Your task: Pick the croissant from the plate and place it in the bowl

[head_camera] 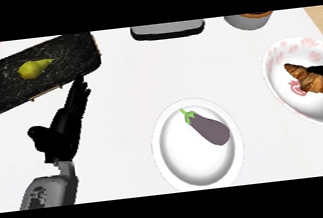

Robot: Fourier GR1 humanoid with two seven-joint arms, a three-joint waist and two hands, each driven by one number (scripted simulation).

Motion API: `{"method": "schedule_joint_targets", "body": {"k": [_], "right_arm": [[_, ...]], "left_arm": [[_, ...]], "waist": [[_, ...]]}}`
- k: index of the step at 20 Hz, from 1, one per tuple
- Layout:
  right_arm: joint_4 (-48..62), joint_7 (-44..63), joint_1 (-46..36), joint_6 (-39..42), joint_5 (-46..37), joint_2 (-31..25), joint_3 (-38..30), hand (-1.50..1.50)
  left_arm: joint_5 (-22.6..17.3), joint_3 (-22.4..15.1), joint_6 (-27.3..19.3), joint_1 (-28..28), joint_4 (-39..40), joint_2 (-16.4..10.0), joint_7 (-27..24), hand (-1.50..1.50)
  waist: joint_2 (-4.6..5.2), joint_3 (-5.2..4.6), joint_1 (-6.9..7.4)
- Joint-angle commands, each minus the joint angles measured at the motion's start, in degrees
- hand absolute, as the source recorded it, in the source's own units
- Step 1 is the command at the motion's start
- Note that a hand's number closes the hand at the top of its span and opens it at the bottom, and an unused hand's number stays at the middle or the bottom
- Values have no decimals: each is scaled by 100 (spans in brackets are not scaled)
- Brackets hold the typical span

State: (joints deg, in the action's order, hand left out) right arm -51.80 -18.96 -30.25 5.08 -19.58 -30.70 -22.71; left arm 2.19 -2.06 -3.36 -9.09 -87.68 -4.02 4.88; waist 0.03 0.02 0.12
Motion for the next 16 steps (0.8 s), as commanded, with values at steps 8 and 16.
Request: {"method": "schedule_joint_targets", "body": {"k": [8, 16], "right_arm": [[-516, 834, 361, 1192, 1602, -509, -986, -150], [-61, 127, 1151, 2280, 2364, -932, -1473, -150]], "left_arm": [[5, -3, 57, 171, -148, 17, -19, 0], [-222, 338, 294, 167, -6, -203, -122, 0]], "waist": [[-13, -4, -31], [1, -1, -15]]}}
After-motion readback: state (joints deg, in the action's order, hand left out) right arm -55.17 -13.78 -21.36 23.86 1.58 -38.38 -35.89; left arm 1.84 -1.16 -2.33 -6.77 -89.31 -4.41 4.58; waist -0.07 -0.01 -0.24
